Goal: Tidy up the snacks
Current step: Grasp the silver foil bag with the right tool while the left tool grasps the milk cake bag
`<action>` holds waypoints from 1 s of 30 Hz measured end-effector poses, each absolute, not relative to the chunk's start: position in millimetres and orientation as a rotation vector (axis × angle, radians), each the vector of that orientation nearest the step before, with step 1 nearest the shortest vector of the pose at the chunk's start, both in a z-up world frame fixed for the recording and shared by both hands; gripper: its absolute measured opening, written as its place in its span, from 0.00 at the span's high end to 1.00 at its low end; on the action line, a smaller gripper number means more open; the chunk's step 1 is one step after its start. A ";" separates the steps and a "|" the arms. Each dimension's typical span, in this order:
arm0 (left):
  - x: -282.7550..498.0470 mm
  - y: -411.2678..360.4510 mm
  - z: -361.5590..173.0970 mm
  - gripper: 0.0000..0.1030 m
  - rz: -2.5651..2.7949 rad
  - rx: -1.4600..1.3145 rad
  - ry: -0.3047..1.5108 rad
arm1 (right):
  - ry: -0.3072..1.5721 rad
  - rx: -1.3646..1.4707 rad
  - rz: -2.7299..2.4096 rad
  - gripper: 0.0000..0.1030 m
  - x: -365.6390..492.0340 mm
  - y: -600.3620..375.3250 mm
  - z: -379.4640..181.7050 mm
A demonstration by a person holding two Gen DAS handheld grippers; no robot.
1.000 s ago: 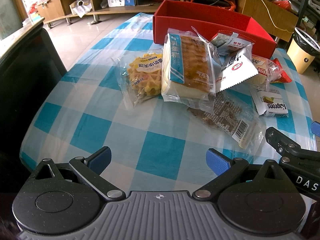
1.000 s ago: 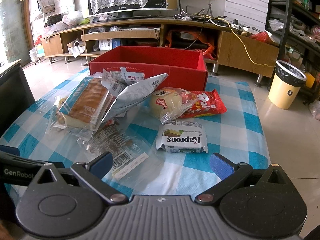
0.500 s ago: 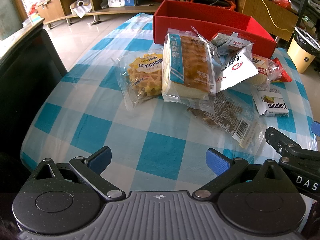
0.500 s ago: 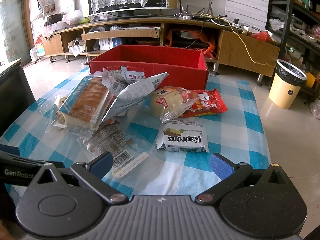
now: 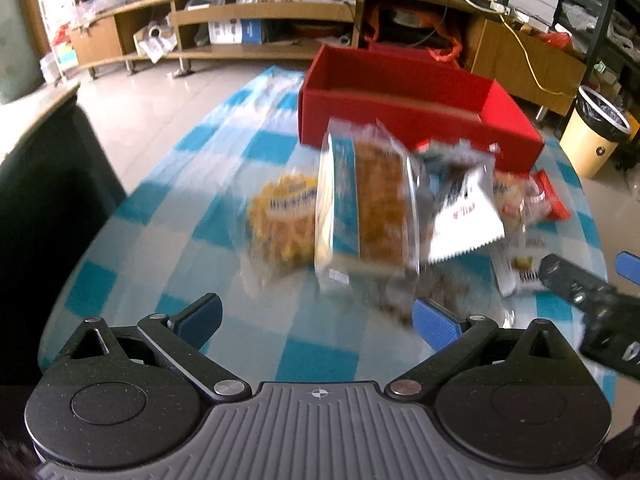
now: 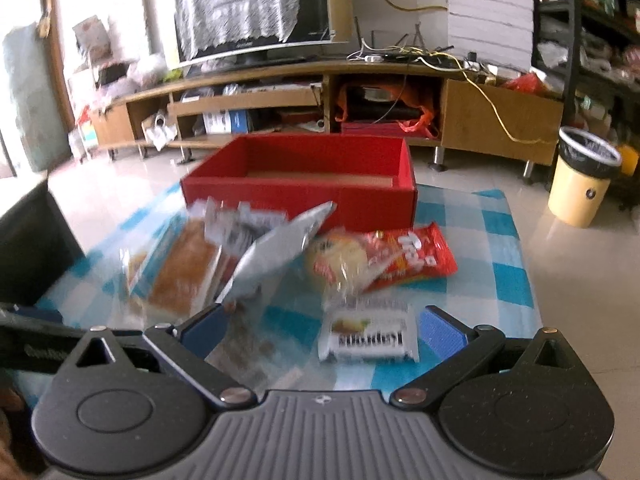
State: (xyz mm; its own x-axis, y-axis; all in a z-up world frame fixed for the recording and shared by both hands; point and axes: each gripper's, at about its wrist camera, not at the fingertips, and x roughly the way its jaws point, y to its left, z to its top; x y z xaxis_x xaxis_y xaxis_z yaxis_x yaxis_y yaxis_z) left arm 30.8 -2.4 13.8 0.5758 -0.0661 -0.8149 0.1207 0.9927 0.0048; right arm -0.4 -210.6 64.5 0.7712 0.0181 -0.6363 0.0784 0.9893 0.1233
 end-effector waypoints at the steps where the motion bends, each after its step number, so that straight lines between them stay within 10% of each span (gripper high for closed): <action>1: 37.0 -2.6 15.2 0.00 -0.109 0.062 0.944 | 0.696 0.167 -0.032 0.06 4.9 -213.9 67.3; 19: 107.5 23.6 9.2 0.00 -0.111 -0.082 1.006 | 0.941 0.493 0.146 0.42 109.1 -222.5 46.0; 30: 106.5 16.6 4.9 0.00 -0.135 -0.046 1.011 | 1.027 0.664 0.177 0.80 134.2 -238.0 6.2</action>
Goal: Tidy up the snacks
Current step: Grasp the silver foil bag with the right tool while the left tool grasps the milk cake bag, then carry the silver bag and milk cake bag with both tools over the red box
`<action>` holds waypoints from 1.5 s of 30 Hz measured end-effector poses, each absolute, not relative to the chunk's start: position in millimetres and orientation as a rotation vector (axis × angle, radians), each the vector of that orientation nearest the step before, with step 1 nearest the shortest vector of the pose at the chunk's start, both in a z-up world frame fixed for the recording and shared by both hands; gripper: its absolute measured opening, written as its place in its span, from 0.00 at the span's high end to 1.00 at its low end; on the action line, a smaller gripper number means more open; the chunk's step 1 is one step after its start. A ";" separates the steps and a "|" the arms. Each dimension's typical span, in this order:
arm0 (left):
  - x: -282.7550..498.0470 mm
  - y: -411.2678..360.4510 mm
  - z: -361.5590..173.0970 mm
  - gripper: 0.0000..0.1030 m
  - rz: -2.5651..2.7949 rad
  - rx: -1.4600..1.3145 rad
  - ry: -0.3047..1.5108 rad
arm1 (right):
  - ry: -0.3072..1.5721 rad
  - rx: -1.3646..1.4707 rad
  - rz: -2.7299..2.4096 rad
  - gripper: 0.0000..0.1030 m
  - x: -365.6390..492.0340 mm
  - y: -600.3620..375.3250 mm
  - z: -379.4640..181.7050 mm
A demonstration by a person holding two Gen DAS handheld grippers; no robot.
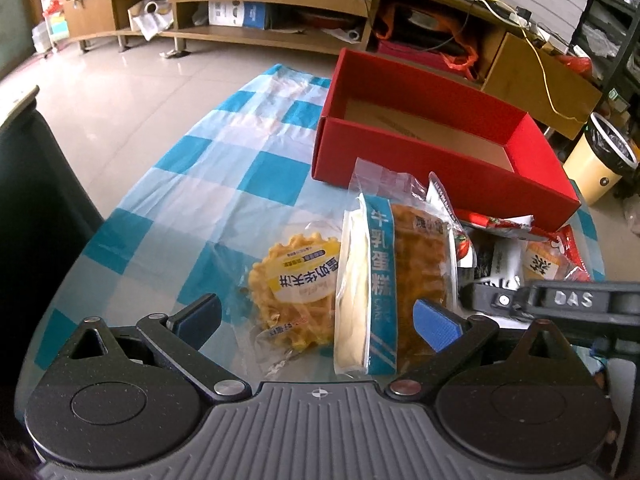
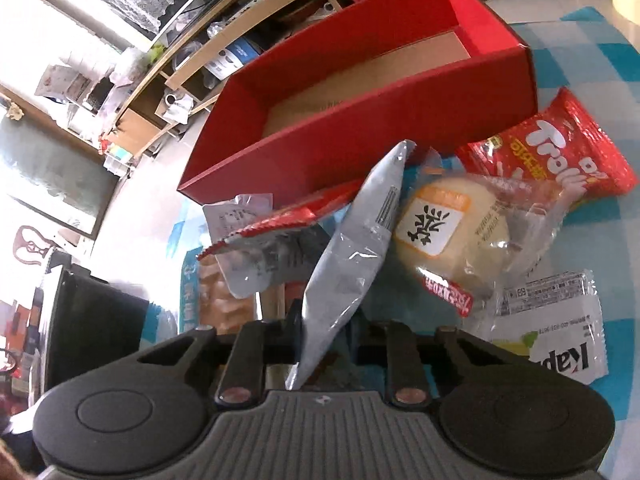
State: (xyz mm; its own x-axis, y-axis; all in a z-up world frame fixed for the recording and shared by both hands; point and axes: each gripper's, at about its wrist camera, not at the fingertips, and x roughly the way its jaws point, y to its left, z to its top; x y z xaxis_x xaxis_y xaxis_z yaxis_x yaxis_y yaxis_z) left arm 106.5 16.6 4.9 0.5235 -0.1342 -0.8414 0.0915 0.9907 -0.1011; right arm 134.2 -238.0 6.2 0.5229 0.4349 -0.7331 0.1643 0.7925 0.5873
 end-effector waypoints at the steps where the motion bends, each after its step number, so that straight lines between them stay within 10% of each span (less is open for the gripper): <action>1: 107.2 17.0 4.6 0.00 -0.137 -0.051 1.013 | 1.017 0.648 0.181 0.80 130.6 -239.3 10.2; 23: 125.9 -75.9 -39.5 0.00 0.024 0.320 1.044 | 1.024 0.439 0.190 0.80 64.7 -255.5 17.3; 28: 120.6 -55.1 -22.4 0.30 0.003 0.258 1.077 | 1.049 0.434 0.171 0.78 69.2 -262.3 12.2; 31: 113.0 -35.5 -15.3 0.32 -0.022 0.211 1.118 | 1.045 0.412 0.157 0.77 72.7 -262.8 15.4; 41: 80.7 5.1 -19.2 0.33 -0.141 0.035 1.196 | 1.003 0.179 0.160 0.38 79.5 -241.8 17.3; 45: 82.3 6.0 -22.7 0.30 -0.155 0.027 1.195 | 0.983 0.151 0.163 0.36 91.0 -231.4 16.2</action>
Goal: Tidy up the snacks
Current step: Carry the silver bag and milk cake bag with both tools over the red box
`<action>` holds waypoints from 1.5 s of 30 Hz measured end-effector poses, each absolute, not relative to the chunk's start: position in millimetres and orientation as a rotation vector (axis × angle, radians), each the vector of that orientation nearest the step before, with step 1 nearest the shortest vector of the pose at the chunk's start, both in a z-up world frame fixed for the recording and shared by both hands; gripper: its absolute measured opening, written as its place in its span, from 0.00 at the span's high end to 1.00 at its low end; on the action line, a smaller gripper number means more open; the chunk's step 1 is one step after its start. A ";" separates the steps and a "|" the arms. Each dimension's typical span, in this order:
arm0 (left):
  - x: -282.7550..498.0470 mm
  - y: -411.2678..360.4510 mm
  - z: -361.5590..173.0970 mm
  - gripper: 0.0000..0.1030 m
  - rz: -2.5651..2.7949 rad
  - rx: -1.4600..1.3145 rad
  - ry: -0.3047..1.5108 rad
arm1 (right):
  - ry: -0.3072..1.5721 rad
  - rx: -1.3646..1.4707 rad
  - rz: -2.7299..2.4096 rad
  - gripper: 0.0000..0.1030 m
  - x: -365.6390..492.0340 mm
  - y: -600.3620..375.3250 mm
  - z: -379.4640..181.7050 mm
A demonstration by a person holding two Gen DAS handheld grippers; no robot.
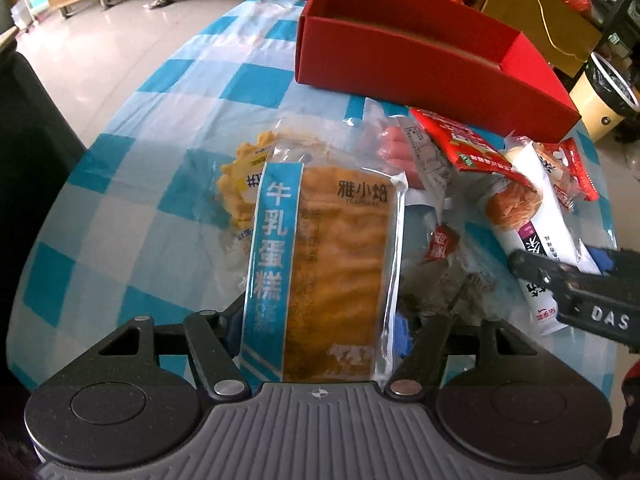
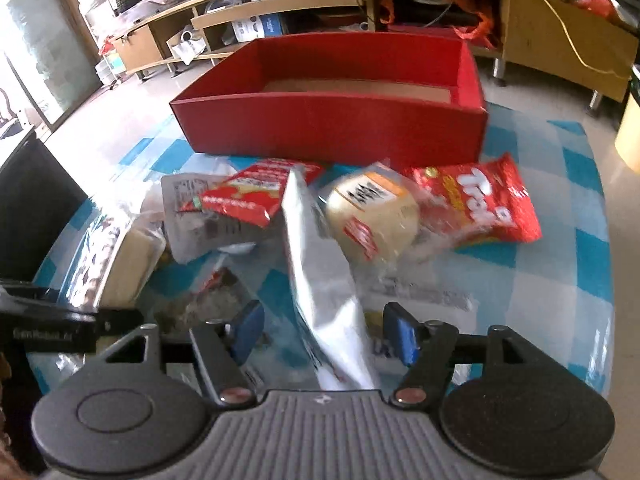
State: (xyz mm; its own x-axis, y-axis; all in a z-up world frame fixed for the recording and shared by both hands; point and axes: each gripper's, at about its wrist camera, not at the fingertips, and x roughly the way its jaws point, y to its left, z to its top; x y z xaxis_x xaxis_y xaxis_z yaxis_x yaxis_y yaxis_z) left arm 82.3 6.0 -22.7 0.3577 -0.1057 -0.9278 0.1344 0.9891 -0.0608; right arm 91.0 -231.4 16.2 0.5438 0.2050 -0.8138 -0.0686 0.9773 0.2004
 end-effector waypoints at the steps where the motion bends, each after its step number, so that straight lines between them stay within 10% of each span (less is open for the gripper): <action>1: 82.9 5.0 -23.8 0.29 -0.157 0.032 1.197 | 0.978 0.145 0.165 0.35 94.2 -228.5 16.2; 4: 81.8 -0.2 -28.0 0.19 -0.160 0.071 1.190 | 0.965 0.093 0.140 0.32 101.1 -217.9 13.3; 8: 81.1 -7.2 -34.9 0.13 -0.122 0.156 1.168 | 0.975 0.032 0.151 0.77 94.7 -208.0 19.6; 16: 77.0 -2.0 -29.3 0.36 -0.100 0.162 1.171 | 1.006 0.195 0.189 0.80 74.8 -233.4 28.2; 45: 67.4 18.4 35.7 0.37 -0.353 -0.203 1.069 | 0.817 0.497 0.283 0.80 69.1 -270.5 86.1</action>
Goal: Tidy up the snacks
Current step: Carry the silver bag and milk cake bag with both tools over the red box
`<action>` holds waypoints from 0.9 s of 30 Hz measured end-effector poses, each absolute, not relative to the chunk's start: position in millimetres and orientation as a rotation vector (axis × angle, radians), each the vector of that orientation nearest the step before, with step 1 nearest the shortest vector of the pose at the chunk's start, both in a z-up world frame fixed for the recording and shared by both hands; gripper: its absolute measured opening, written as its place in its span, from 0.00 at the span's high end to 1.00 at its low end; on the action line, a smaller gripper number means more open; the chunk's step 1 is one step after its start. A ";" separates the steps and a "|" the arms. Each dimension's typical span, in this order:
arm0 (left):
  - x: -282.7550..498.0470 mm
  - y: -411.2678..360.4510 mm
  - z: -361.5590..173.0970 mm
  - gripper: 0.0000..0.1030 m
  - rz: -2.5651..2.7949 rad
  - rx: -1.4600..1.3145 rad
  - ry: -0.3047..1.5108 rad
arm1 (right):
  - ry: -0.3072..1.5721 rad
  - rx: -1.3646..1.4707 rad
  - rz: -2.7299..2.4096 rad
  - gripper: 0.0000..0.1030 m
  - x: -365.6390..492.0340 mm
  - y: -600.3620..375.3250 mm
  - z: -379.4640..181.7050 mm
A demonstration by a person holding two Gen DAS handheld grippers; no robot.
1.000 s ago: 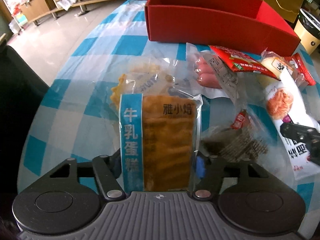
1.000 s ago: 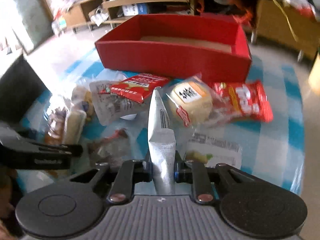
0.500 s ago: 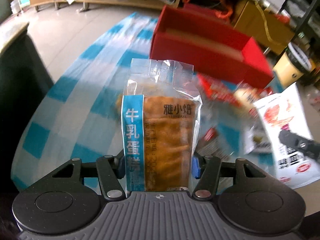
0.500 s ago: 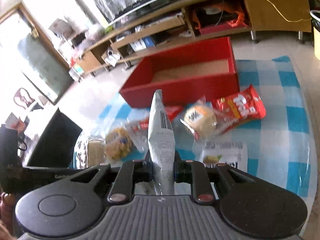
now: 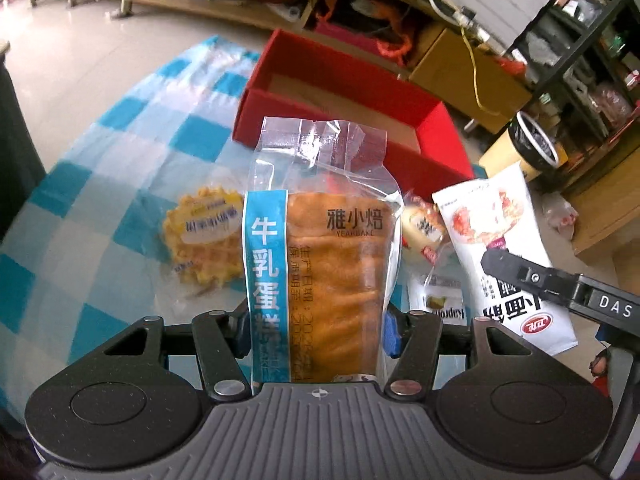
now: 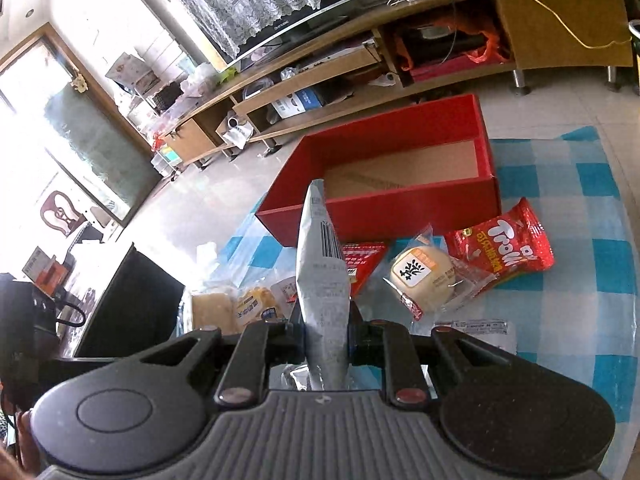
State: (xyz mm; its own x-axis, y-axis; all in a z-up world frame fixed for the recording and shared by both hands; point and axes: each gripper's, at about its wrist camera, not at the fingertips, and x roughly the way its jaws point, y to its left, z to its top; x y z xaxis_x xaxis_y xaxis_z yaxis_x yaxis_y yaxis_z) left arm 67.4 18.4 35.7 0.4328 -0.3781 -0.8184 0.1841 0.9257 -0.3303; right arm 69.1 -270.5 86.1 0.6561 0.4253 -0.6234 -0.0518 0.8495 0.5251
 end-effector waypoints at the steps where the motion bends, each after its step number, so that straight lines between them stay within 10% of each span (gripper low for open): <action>1: 68.3 17.7 39.6 0.37 -0.345 -0.192 1.051 | 0.814 0.502 0.278 0.80 69.2 -271.9 86.6; 27: 220.8 -61.2 73.8 0.37 -0.258 -0.080 0.911 | 0.727 0.495 0.175 0.80 216.9 -298.2 105.1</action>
State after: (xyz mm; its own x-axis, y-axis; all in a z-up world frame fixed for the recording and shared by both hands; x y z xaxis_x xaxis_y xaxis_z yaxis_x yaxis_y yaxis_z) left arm 220.8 -61.2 73.8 0.5847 -0.2546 -0.7703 0.1871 0.9662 -0.1773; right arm 216.9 -298.2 105.1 0.7389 0.3201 -0.5929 0.0160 0.8714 0.4904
